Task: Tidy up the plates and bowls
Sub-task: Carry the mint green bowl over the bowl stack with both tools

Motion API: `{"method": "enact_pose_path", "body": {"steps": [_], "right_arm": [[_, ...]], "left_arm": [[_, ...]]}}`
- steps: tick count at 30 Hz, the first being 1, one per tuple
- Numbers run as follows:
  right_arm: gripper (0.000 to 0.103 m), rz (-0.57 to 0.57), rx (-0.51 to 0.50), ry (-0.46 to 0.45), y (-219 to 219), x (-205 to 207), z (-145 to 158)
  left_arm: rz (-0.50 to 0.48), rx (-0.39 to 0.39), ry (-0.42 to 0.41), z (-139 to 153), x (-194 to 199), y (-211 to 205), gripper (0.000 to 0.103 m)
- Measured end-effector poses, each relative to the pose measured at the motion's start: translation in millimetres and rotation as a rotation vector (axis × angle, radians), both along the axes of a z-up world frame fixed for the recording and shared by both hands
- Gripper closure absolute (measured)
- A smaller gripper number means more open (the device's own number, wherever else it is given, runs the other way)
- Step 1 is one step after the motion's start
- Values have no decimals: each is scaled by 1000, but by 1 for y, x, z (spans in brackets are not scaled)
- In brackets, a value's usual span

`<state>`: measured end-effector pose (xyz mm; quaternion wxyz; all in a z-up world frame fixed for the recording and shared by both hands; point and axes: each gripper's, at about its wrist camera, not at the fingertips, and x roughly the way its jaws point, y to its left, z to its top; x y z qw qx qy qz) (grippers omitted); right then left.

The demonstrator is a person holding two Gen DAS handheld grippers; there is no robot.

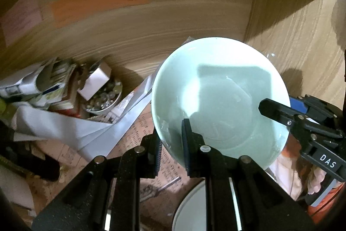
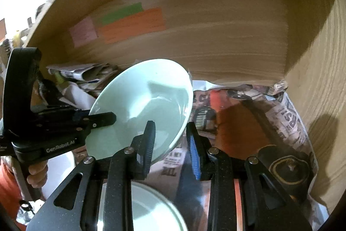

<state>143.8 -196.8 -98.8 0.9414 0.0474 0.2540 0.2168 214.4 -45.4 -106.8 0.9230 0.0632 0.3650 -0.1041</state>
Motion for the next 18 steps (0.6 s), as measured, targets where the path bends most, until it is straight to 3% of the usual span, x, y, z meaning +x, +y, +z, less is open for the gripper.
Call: {"method": "enact_pose_path", "body": {"steps": [18], "right_arm": [[76, 98, 24, -40, 56, -57, 4]], "left_arm": [[70, -25, -72, 7, -81, 64, 86]]}}
